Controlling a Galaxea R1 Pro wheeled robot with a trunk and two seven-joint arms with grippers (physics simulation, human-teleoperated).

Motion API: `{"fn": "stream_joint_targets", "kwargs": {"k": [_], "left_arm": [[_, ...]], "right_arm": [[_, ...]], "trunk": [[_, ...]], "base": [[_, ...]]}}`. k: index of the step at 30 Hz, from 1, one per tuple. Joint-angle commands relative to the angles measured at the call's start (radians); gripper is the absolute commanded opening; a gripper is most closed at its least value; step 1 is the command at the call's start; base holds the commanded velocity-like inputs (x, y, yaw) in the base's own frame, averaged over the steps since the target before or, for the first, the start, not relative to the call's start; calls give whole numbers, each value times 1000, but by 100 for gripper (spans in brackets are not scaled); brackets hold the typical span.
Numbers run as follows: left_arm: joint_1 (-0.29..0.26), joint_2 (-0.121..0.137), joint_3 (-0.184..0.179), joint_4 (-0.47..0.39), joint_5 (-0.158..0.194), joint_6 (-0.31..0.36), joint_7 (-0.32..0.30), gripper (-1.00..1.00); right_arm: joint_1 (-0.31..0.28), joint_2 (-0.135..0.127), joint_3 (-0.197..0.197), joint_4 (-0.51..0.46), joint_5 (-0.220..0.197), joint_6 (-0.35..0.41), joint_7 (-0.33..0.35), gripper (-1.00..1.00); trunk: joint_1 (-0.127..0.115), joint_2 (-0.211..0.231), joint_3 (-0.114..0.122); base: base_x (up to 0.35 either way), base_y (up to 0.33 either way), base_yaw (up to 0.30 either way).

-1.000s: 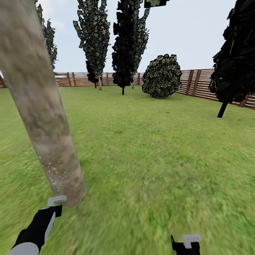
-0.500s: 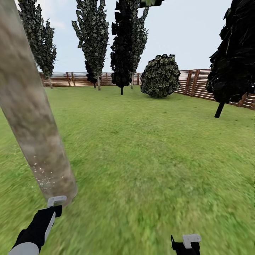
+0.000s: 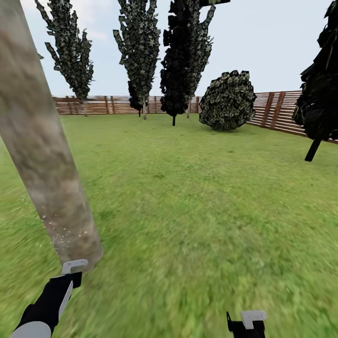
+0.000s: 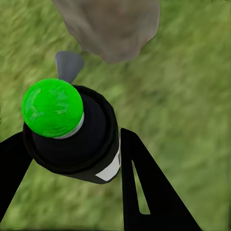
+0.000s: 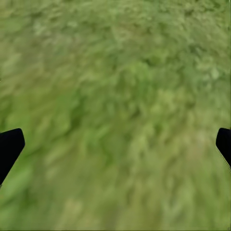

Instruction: In the garden, pick up the pesticide atomizer on the floor and spray pesticide onto both trees until each tree trunk is fully covered.

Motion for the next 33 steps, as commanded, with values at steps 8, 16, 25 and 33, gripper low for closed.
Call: {"fn": "stream_joint_targets", "kwargs": {"k": [8,16,25,33], "left_arm": [[-1,-1,2,-1,-4,5,0,-100],[-1,1,6,-3,-4,5,0,-100],[-1,1,6,-3,-4,5,0,-100],[-1,1,6,-3,-4,7,0,-100]], "right_arm": [[0,-2,9,2,6,-2,-9,100],[0,-2,9,0,6,-2,-9,100],[0,-2,9,0,6,-2,-9,100],[0,-2,9,0,6,-2,-9,100]], "trunk": [[0,0,-1],[0,0,-1],[0,0,-1],[0,0,-1]], "base": [[191,-234,89],[172,-237,10],[28,-267,250],[86,-272,278]]}}
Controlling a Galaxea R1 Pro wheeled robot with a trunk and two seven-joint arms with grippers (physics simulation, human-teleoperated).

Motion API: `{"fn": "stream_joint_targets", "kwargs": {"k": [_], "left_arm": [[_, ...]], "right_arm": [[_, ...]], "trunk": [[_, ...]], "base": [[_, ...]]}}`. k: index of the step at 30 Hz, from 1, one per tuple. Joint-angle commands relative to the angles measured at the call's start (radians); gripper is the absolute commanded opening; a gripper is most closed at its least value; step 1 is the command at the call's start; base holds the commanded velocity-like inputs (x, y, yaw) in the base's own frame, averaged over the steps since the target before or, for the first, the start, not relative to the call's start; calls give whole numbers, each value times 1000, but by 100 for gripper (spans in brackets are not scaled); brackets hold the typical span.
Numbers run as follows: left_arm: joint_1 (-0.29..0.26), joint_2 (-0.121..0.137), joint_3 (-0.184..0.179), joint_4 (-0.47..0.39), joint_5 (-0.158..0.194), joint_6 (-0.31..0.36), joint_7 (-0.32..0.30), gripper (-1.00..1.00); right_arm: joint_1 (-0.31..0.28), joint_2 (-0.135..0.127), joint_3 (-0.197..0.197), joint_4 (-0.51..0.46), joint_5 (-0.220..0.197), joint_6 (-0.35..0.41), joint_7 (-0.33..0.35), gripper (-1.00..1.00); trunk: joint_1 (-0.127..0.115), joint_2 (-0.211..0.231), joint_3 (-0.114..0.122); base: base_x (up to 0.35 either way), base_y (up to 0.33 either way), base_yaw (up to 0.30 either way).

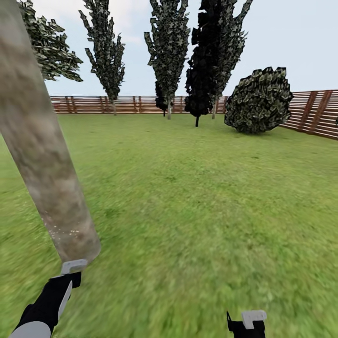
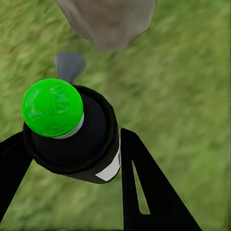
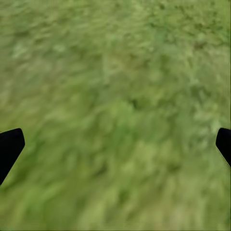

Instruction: In the garden, pick up the pesticide atomizer on the floor and spray pesticide onto both trees until each tree trunk is fully covered.

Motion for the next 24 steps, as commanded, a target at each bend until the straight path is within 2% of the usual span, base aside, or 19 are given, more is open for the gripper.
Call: {"fn": "stream_joint_targets", "kwargs": {"k": [1,7,18,24], "left_arm": [[-1,-1,1,-1,-5,5,0,-100],[-1,-1,1,-1,-5,5,0,-100],[-1,-1,1,-1,-5,5,0,-100],[-1,-1,1,-1,-5,5,0,-100]], "right_arm": [[0,0,8,0,5,0,-10,100],[0,0,8,0,5,0,-10,100],[0,0,8,0,5,0,-10,100],[-1,1,8,0,5,0,-10,100]], "trunk": [[0,0,-1],[0,0,-1],[0,0,-1],[0,0,-1]], "base": [[131,-272,278],[142,-269,249],[221,-206,21],[237,-191,223]]}}
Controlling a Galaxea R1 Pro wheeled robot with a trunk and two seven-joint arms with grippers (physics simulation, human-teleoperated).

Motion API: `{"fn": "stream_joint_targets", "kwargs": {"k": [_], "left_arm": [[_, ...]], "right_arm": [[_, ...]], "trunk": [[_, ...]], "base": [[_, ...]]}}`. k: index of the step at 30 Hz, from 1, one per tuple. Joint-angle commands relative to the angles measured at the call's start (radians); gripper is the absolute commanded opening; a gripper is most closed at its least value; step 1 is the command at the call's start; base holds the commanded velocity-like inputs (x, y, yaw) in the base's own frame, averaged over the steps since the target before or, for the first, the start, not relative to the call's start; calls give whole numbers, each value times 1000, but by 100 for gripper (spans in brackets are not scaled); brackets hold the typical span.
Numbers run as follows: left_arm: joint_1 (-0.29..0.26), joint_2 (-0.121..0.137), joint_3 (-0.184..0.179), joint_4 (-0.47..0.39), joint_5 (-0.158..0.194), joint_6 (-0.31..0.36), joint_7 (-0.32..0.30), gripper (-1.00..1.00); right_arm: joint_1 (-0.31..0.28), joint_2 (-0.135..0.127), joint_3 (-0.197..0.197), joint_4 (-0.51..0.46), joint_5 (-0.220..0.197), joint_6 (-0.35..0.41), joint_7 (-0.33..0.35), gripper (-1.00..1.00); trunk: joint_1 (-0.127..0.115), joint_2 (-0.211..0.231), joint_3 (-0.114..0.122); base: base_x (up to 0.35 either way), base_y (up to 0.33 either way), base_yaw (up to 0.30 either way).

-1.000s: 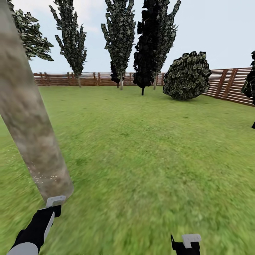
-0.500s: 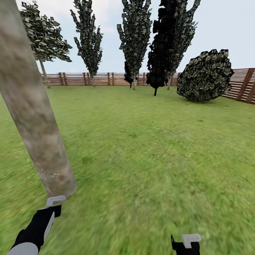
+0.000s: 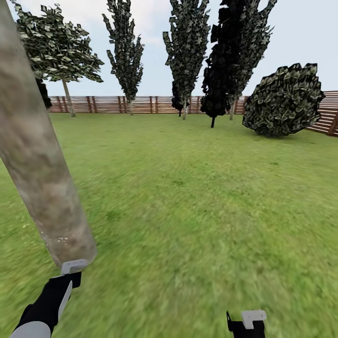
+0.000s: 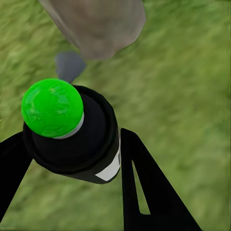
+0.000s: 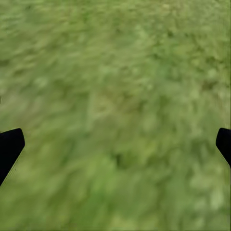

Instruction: In the garden, pick up the pesticide atomizer on the floor and spray pesticide onto both trees until each tree trunk is fully covered.

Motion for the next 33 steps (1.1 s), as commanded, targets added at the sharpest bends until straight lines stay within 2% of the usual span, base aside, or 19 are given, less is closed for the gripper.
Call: {"fn": "stream_joint_targets", "kwargs": {"k": [1,14,19,24,28,32,33], "left_arm": [[-1,-1,1,-1,-4,5,0,-100],[-1,-1,2,-1,-3,5,0,-100],[-1,1,2,-2,-3,5,0,-100],[-1,18,4,-3,-5,1,0,-100],[-2,48,3,-15,-1,6,-8,-100],[-16,22,-17,-22,-1,10,-14,-100],[-30,-6,-40,-32,-3,15,-14,-100]], "right_arm": [[0,0,8,0,5,0,-10,100],[0,0,8,0,5,0,-10,100],[0,0,8,0,5,0,-10,100],[0,0,8,0,5,0,-10,100],[0,0,8,0,5,0,-10,100],[0,-1,8,0,5,0,-10,100],[0,-1,8,0,5,0,-10,100]], "trunk": [[0,0,-1],[0,0,-1],[0,0,-1],[0,0,-1],[0,0,-1],[0,0,-1],[0,0,-1]], "base": [[237,-191,275],[140,-237,277],[16,-61,278],[0,-2,277],[0,0,262],[0,0,88],[0,0,14]]}}
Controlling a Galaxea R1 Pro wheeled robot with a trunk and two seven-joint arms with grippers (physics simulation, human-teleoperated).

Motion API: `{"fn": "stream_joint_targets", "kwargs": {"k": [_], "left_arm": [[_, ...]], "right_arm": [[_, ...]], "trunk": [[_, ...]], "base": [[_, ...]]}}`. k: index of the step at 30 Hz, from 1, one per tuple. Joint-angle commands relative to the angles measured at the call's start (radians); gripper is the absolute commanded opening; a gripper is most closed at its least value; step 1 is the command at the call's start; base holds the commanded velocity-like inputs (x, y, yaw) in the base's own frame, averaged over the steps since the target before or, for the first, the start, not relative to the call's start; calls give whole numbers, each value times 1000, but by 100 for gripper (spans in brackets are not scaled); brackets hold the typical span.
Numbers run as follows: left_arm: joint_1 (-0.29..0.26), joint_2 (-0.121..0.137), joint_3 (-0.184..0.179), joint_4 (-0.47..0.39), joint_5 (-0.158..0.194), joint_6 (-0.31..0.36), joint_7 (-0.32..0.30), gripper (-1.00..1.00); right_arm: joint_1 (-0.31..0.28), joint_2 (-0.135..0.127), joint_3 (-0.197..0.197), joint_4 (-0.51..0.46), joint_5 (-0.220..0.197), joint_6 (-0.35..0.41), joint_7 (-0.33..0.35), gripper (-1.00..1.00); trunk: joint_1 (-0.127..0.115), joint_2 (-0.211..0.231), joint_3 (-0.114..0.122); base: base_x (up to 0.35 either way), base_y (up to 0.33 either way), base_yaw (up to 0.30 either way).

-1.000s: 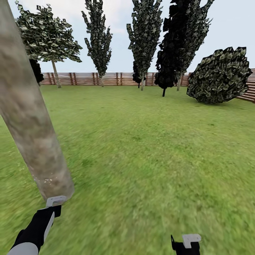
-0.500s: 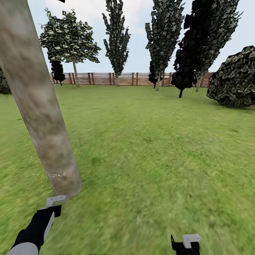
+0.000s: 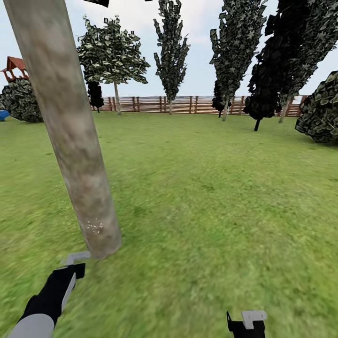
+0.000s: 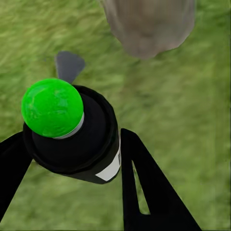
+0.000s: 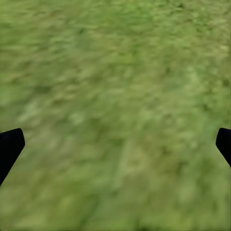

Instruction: In the garden, pick up the pesticide atomizer on the floor and spray pesticide onto both trees until each tree trunk is fully covered.

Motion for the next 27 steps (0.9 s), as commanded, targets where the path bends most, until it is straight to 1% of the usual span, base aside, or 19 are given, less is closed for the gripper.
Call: {"fn": "stream_joint_targets", "kwargs": {"k": [1,2,3,4,6,8,10,11,12,14,15,17,18,19,21,22,23,25,27], "left_arm": [[-19,-23,-18,-13,-13,11,1,-100],[-44,-39,-40,-25,-13,24,1,-100],[-57,-43,-49,-31,-12,32,1,-100],[-99,-51,-63,-38,-10,61,0,-100],[-137,-53,-66,-41,-9,73,-1,-100],[-161,-39,-59,-40,-7,77,-1,-100],[-169,0,-54,-40,-7,78,-4,-100],[-169,12,-56,-40,-7,78,-14,-100],[-169,10,-59,-40,-7,79,-22,-100],[-172,-13,-66,-41,-8,81,-30,-100],[-183,-48,-76,-42,-10,94,-33,-100],[-212,-59,-80,-42,-9,124,-35,-100],[-221,-55,-79,-42,-9,129,-35,-100],[-229,-41,-77,-42,-8,134,-36,-100],[-235,16,-73,-41,-7,139,-70,-100],[-236,38,-72,-41,-7,139,-106,-100],[-235,49,-73,-41,-8,139,-131,-100],[-232,47,-79,-40,-13,138,-151,-100],[-235,33,-81,-41,-14,139,-156,-100]], "right_arm": [[-1,0,8,1,5,-1,-10,100],[-1,0,8,1,5,-1,-10,100],[-1,0,8,1,5,-1,-10,100],[-1,0,8,1,5,-1,-10,100],[-1,0,8,1,5,-1,-11,100],[-1,0,8,1,5,-1,-10,100],[-1,0,8,1,5,-1,-10,100],[-1,0,8,1,5,-1,-10,100],[-1,0,8,1,5,-1,-10,100],[-1,0,8,1,5,-1,-10,100],[-1,0,8,2,5,-1,-10,100],[-1,0,8,1,5,-1,-10,100],[-1,0,8,1,5,-1,-10,100],[-1,0,8,1,5,-1,-10,100],[-1,0,8,1,5,0,-10,100],[-1,0,8,1,5,0,-11,100],[-1,0,8,1,5,0,-10,100],[-1,0,8,1,5,0,-11,100],[-1,0,8,1,5,-1,-12,100]], "trunk": [[0,0,-1],[0,0,-1],[0,0,-1],[0,0,-1],[0,0,-1],[0,0,-1],[0,0,-1],[0,0,-1],[0,0,-1],[0,0,-1],[0,0,-1],[0,0,-1],[0,0,-1],[0,0,-1],[0,0,-1],[0,0,-1],[0,0,-1],[0,0,-1],[0,0,-1]], "base": [[0,0,7],[0,0,3],[0,0,2],[0,0,0],[0,0,0],[0,0,0],[0,0,0],[0,0,0],[0,0,0],[0,0,0],[0,0,0],[0,0,0],[0,0,0],[0,0,0],[0,0,0],[0,0,0],[0,0,0],[0,0,25],[0,0,183]]}}
